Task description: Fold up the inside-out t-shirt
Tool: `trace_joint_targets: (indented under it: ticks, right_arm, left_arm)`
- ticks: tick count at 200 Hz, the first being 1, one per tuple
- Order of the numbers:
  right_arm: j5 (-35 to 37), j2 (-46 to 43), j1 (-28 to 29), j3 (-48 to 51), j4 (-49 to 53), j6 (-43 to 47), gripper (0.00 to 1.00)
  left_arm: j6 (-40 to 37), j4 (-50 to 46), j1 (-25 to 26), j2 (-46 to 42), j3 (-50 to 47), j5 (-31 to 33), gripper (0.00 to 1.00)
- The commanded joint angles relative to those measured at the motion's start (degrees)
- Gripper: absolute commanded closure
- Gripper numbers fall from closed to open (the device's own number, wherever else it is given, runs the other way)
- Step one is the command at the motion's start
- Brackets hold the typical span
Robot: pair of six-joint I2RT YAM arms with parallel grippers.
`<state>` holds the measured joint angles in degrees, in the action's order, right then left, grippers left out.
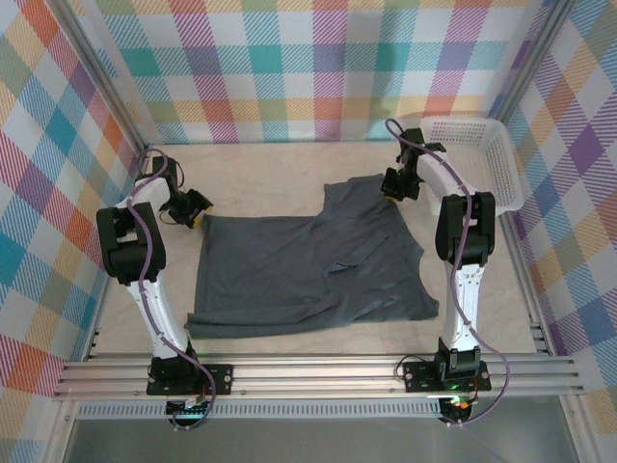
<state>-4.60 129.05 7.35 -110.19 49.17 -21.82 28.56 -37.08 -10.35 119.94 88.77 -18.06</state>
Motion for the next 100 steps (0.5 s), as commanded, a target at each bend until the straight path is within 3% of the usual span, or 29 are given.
trace_joint_targets:
  ticks: [1,64,84,100]
  right_arm:
    - [-0.5,-0.5,0.2,-1.1,0.9,-0.2,1.00]
    - [-0.1,-0.4,0.2,-1.1,1.1,-0.2,1.00]
    - [0.0,-0.3,0.2,-1.1,1.1,-0.3,1.00]
    - [0.5,-0.3,0.2,-1.0,0.9,-0.5,1.00]
  left_arm:
    - [-1.1,-2.3,0.8,0.6,1.4,-0.4,0.60]
    - [-0.6,-3.5,1.1,1.8,2.3,0.6,0.67]
    - [-0.7,-4.3,1.1,2.5,3.5,1.0,0.81]
    - [-0.8,-4.9,1.0,2.8,4.6,2.0,1.00]
